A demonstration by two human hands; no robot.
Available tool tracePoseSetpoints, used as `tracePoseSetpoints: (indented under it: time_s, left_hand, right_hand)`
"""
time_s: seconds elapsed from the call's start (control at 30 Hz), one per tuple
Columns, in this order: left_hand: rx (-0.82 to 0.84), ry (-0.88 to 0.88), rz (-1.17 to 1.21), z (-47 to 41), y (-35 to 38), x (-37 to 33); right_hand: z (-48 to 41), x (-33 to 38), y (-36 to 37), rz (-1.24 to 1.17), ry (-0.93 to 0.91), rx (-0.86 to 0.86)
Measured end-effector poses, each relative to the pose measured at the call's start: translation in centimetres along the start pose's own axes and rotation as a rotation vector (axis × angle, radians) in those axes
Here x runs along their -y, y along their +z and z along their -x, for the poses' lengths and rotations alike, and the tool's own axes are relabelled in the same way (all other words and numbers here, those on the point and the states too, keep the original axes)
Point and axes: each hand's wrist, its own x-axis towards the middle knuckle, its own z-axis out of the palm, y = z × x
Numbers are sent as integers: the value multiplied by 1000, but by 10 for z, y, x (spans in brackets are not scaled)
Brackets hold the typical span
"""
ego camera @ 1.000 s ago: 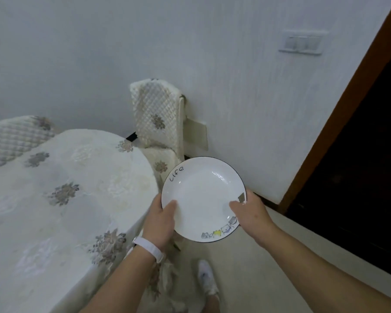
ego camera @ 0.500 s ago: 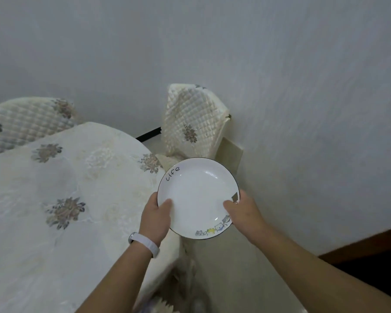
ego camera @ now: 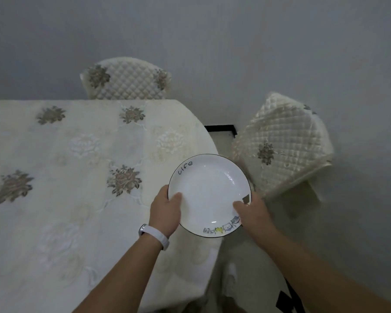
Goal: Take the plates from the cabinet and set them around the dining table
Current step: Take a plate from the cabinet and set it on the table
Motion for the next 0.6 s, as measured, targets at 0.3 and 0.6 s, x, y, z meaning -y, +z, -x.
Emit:
tracePoseSetpoints:
  time_s: [0.3, 0.6]
  left_hand:
    - [-284, -98, 16, -59, 29, -13]
    - [-439, -139, -30, -115, 76, -34]
  right_hand:
    - [-126, 16, 16, 58, -55, 283]
    - [-228, 42, 0, 104, -147, 453]
